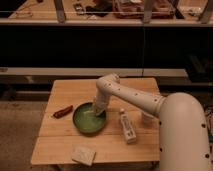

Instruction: Push the ceramic bowl across the table

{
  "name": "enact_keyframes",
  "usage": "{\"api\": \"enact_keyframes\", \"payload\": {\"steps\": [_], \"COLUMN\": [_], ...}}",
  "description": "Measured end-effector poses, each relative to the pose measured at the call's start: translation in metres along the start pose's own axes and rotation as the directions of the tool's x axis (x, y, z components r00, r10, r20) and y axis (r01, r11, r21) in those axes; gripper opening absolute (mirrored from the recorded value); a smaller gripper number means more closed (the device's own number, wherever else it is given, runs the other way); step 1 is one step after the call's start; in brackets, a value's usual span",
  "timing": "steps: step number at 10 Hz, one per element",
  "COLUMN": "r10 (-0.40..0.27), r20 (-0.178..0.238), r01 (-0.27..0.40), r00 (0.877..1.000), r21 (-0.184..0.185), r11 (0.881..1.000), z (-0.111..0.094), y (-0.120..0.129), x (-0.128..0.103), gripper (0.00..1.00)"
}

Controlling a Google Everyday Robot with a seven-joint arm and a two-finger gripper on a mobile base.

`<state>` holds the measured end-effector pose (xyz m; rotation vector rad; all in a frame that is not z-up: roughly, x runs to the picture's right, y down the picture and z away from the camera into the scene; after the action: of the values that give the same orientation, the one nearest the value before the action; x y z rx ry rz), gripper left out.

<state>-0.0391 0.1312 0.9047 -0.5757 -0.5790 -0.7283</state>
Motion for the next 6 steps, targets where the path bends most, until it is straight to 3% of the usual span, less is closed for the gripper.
{"api": "enact_keyframes", "payload": {"steps": [3, 6], "r10": [0.026, 0.02], "r20": [-0.045, -0.078], "r01": [-0.026, -0.022], "r00": [0.999, 0.997], "r21": [0.006, -0.028], "r11": [1.0, 0.999], "z": [-0.022, -0.035], "y": [0.009, 0.017], "x": [0.037, 0.061], "gripper": [0.0, 0.0]}}
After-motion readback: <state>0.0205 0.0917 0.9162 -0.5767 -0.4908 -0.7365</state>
